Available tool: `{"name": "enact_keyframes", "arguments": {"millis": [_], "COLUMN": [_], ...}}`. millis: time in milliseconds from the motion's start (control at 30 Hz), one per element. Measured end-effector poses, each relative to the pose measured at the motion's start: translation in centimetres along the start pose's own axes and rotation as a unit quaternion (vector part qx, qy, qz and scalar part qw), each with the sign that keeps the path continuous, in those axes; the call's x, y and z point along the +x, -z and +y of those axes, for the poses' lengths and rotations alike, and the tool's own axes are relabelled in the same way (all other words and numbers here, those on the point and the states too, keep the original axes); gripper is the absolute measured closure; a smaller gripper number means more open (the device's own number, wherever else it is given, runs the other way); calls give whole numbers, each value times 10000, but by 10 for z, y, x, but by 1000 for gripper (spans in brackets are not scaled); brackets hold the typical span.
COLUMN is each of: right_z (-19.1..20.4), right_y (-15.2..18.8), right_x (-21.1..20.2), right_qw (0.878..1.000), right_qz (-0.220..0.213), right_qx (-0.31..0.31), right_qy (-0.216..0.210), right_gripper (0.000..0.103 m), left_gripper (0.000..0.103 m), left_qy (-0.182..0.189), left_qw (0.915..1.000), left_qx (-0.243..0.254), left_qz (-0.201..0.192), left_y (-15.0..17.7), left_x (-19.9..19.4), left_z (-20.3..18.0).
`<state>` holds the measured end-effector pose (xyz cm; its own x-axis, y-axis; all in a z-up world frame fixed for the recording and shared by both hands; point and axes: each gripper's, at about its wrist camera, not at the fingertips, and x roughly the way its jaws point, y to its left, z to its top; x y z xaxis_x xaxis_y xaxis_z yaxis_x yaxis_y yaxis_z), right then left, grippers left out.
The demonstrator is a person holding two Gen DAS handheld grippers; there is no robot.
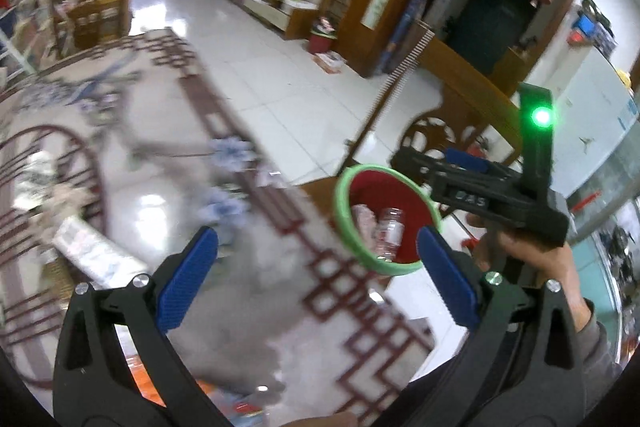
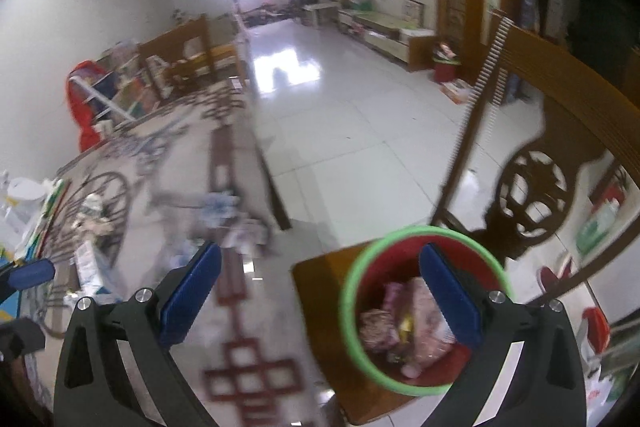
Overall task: Collect trash
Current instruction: 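Move both tools back over the table toward the cup and carton, then grasp the white milk carton with the right tool while the left tool grasps the white paper cup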
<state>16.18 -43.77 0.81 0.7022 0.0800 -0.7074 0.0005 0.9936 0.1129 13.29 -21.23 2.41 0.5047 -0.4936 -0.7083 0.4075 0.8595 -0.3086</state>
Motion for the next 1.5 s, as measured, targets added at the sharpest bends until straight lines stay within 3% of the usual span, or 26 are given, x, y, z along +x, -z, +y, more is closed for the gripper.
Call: {"name": "enact_keyframes", "arguments": {"millis": [367,600,1033,1267,1367,1500], "right_z": [123,187,252,269,276,281], "right_y": [1,13,35,41,40,42], "right_x": [17,28,66,90,100,117], "right_qw": [9925,9798,9558,9472,9429,9357], "right_qz": [102,217,698,970,1078,1288], "right_qx": [-1029,-1699,-2427,-2632,-2701,-2820], "right_qy": [-646,-1029,-1505,-1555,-1623,-1682], "right_gripper": [8,8,11,14,22,28], "left_gripper": [5,5,5,6,6,6], "left_qy": [-1011,-1336,-1673,-1590,-1643,-1406], "left_qw": [9902,9831,9792,9808,9796,9822], "left_qx": [-898,-1207,-1126,-965,-916,-863], "left_qz": [-344,-320,212,588,703,903], "left_y": [19,31,16,1,-3,-7], "left_x": [-74,-93,-51,-7,8,25], "left_z": [131,186,260,293,307,322]}}
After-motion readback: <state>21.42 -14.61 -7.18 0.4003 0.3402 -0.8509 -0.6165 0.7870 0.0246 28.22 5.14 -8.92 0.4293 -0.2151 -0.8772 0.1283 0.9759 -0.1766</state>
